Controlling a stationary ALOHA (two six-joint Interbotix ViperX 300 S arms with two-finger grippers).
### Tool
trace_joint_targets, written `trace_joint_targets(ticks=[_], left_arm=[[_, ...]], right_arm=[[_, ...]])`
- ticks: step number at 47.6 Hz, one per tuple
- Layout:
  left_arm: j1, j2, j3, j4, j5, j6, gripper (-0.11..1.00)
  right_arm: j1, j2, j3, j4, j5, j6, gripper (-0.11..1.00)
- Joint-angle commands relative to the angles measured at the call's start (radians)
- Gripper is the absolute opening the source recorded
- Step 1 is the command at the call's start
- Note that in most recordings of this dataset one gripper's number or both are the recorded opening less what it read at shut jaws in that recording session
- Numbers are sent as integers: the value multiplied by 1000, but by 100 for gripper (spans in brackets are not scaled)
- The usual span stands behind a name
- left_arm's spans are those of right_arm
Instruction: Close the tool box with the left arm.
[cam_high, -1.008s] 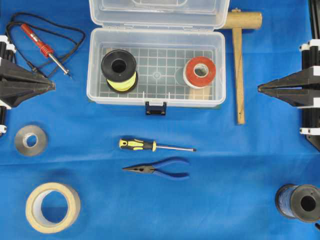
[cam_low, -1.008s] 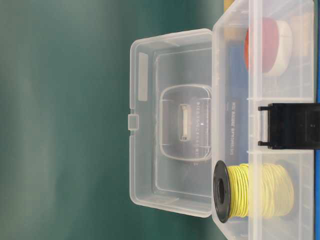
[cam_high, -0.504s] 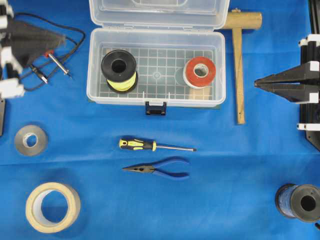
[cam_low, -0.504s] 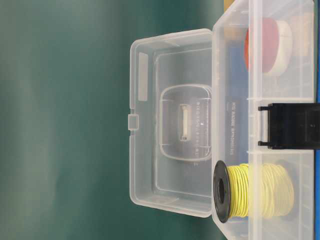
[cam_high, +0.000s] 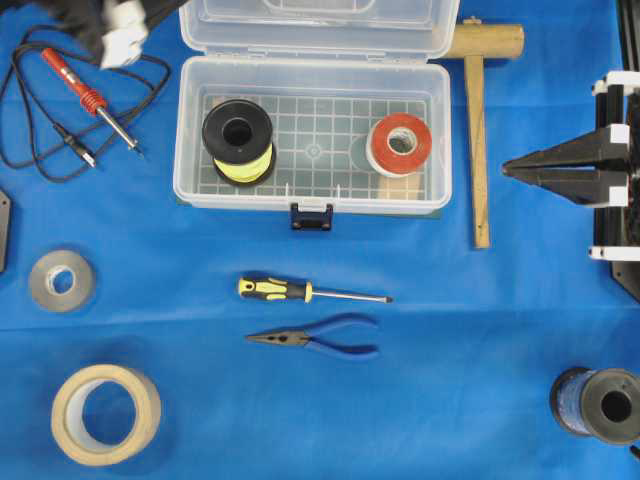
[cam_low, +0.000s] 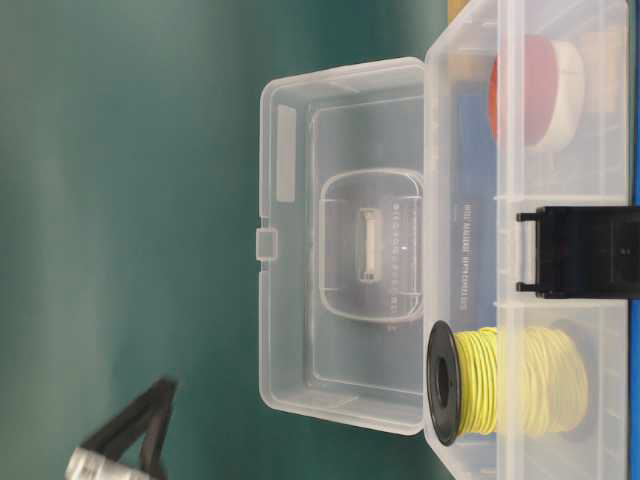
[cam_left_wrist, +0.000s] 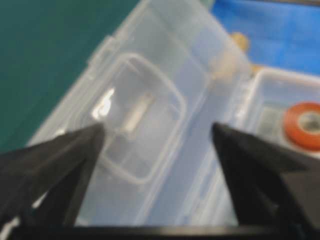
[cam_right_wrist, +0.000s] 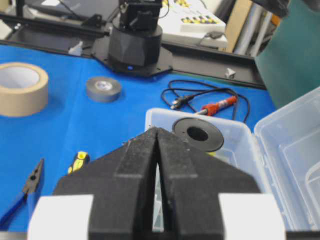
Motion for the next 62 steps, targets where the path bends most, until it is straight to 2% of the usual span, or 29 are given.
trace_joint_targets(ticks=[1,7,13,22,32,41,62], left_arm=[[41,75,-95,12,14,3,90],[77,176,-209,15,67,28,91],[98,282,-311,6,118,117,91],[123,416,-405,2,160,149,91],[140,518,-434,2,175,149,91],[130,535,-428,-2,210,144,91],[-18,480,-434,-2,405,149,91]], right_arm=[[-6,12,-21,2,-3,2,0],[-11,23,-18,2,-2,2,0],[-14,32,-17,2,2,2,0],[-23,38,-15,0,11,2,0],[-34,40,-15,0,21,2,0],[-44,40,-14,0,28,2,0],[-64,40,-14,-5,34,-2,0]])
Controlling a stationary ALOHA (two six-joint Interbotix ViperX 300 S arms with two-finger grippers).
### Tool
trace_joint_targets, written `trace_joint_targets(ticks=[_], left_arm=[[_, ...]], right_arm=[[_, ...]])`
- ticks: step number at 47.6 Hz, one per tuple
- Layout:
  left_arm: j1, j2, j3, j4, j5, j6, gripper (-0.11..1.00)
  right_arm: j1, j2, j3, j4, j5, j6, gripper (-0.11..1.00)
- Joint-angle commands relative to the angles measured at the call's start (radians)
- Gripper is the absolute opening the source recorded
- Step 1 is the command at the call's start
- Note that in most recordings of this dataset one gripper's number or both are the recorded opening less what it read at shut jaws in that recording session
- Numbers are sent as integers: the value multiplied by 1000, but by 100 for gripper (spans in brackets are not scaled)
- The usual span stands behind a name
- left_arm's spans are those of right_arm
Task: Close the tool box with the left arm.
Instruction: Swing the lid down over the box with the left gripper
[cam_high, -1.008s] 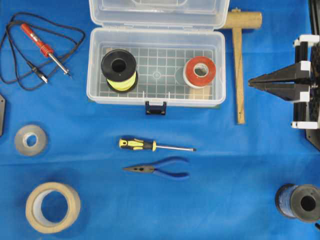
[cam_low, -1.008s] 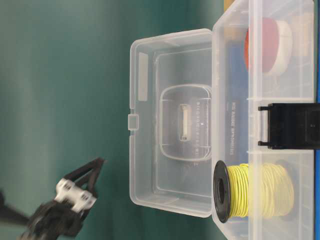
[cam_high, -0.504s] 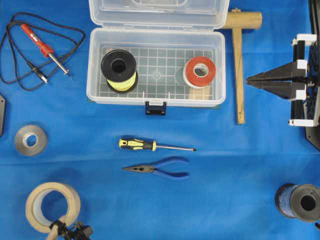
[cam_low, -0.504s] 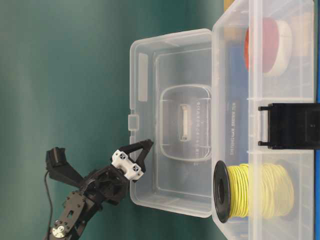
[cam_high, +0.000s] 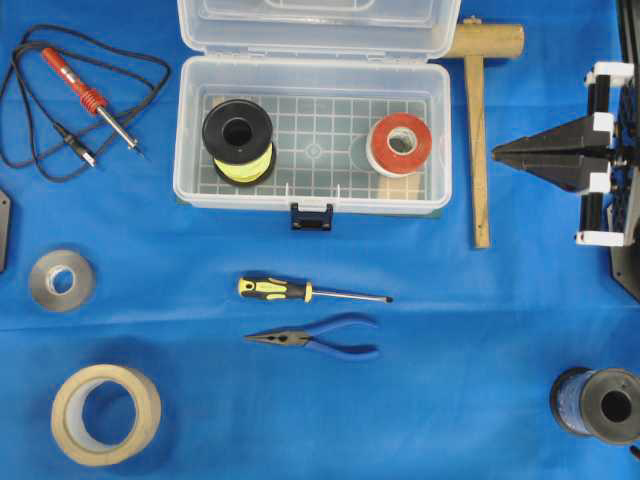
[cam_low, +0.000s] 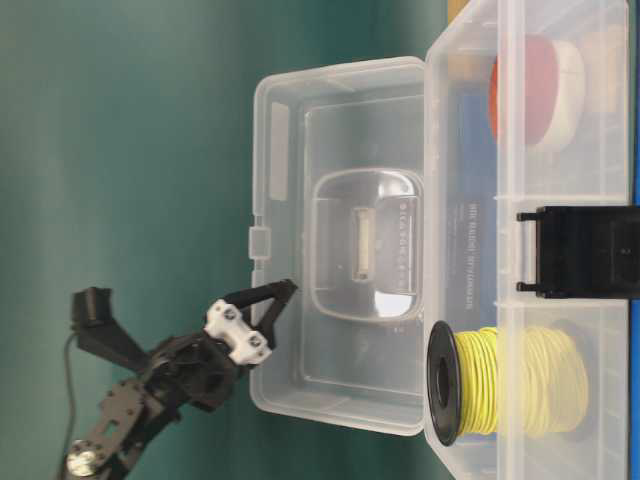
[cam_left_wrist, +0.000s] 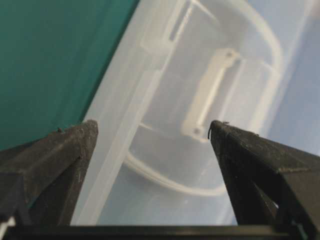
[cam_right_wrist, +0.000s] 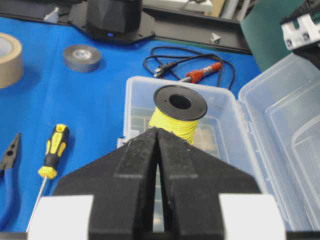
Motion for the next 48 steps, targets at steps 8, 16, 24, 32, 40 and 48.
trace_joint_targets(ticks=[8,16,24,32,40,48], left_arm=[[-133,-74,11,-6,109,-11,91],[-172,-132,29,-8,153,-43,91],[-230,-193,64,-6,202,-55,91],[-304,-253,114,-12,215,-57,91],[-385,-299,164,-18,215,-60,91],[-492,-344,224,-18,215,-58,90]], right_arm=[[-6,11,-14,-5,-5,-2,0],[-6,11,-14,-3,-5,-2,0],[-6,11,-14,-3,-5,-2,0],[-6,9,-11,-3,-5,-2,0],[-5,11,-15,-3,-5,-2,0],[-6,11,-14,-3,-5,-2,0]])
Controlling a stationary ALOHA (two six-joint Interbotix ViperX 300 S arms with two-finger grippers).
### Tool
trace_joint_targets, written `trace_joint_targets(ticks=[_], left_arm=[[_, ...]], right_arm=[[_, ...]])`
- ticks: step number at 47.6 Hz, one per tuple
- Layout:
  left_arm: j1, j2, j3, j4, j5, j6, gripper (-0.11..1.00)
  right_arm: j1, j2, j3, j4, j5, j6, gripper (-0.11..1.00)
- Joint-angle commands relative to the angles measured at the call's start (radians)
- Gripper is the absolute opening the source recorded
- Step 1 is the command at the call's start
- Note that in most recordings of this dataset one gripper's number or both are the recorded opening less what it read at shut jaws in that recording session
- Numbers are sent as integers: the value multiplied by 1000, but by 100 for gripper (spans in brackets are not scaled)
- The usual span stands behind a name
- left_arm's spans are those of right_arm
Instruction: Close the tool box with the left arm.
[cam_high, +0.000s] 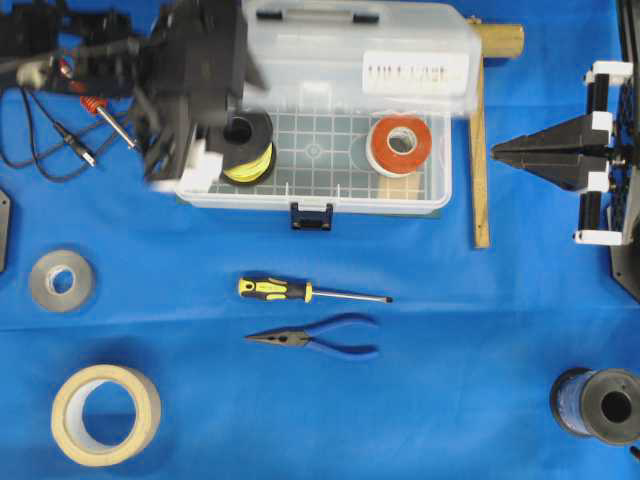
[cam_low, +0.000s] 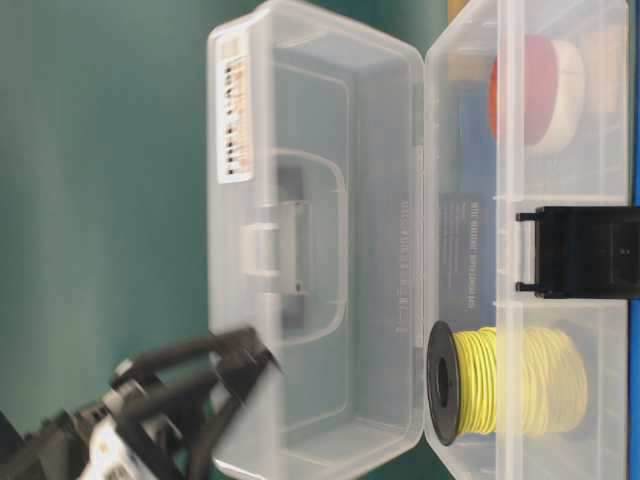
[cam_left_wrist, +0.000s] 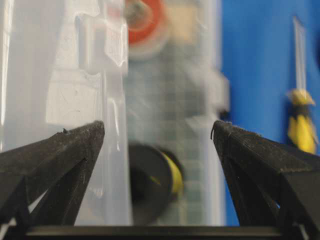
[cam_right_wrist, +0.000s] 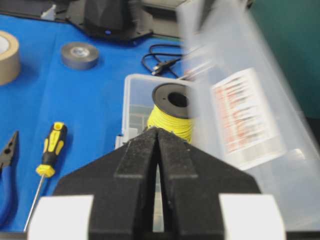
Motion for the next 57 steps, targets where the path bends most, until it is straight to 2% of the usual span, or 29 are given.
trace_joint_targets(ticks=[1,14,21,28,35,45,52,57], left_arm=[[-51,-40,9,2,-5,0,90],[-186,-100,74,-2,-15,-2,89],[-198,-149,71,-2,-32,-2,89],[-193,-238,112,-5,-72,-2,89],[-192,-354,196,-6,-156,-5,89],[-192,-563,368,-52,-296,-5,89],[-192,-675,502,-98,-405,-5,89],[-192,-742,607,-153,-482,-5,89]], right_arm=[[-3,6,-14,-2,-5,-2,0],[-3,3,-17,0,-5,-2,0],[-2,-2,-18,0,-5,0,0],[-2,-8,-18,0,-5,5,0],[-2,-8,-18,0,-5,9,0],[-3,-12,-18,0,-5,11,0],[-2,-11,-18,0,-5,12,0],[-2,-11,-18,2,-6,14,0]])
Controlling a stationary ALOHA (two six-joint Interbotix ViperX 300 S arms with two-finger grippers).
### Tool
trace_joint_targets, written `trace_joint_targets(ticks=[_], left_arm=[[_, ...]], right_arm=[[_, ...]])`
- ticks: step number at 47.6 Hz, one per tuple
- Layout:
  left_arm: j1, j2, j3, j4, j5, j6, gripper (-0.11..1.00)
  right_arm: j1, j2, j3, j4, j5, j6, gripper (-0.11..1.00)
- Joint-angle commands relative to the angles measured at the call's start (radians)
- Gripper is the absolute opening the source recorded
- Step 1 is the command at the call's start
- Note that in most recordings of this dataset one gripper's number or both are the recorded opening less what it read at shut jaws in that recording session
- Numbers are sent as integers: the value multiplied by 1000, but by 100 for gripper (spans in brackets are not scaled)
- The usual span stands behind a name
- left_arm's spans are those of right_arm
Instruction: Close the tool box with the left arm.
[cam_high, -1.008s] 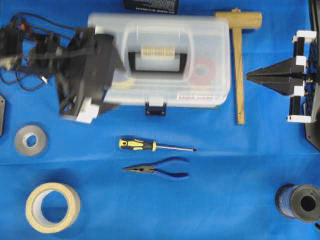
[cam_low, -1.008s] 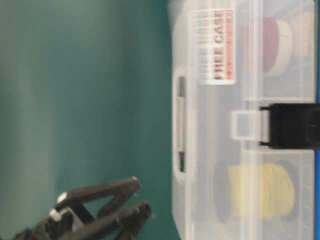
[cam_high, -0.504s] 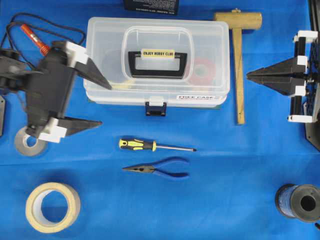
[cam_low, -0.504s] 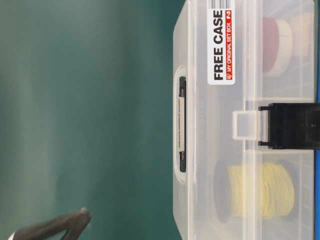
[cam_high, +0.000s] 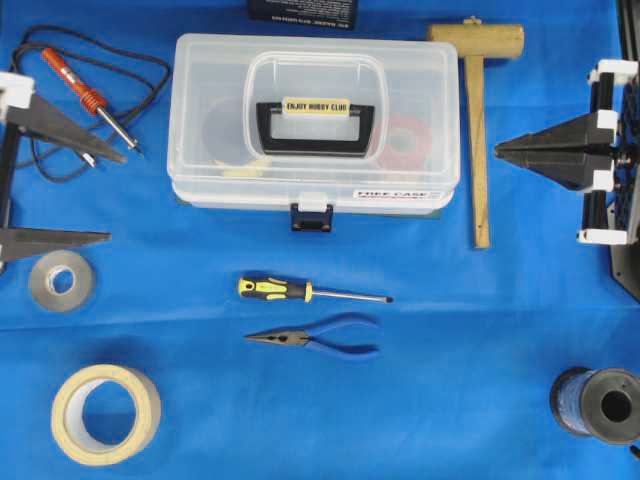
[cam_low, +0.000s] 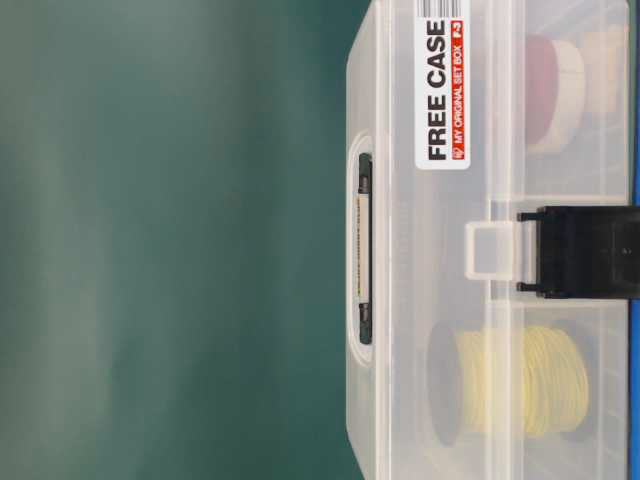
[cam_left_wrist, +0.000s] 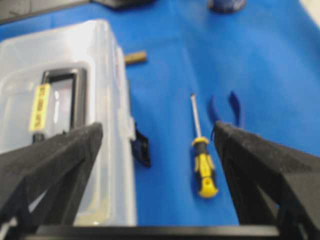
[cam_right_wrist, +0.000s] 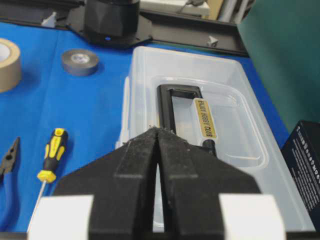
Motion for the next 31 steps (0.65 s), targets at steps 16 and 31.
trace_joint_targets(ticks=[16,31], left_arm=[[-14,-193,301,-173,-198,2,89],[-20,-219,382,-173,-212,3,89]], right_arm=[[-2,9,-14,3,-5,3,0],[0,31,-9,3,0,3,0]])
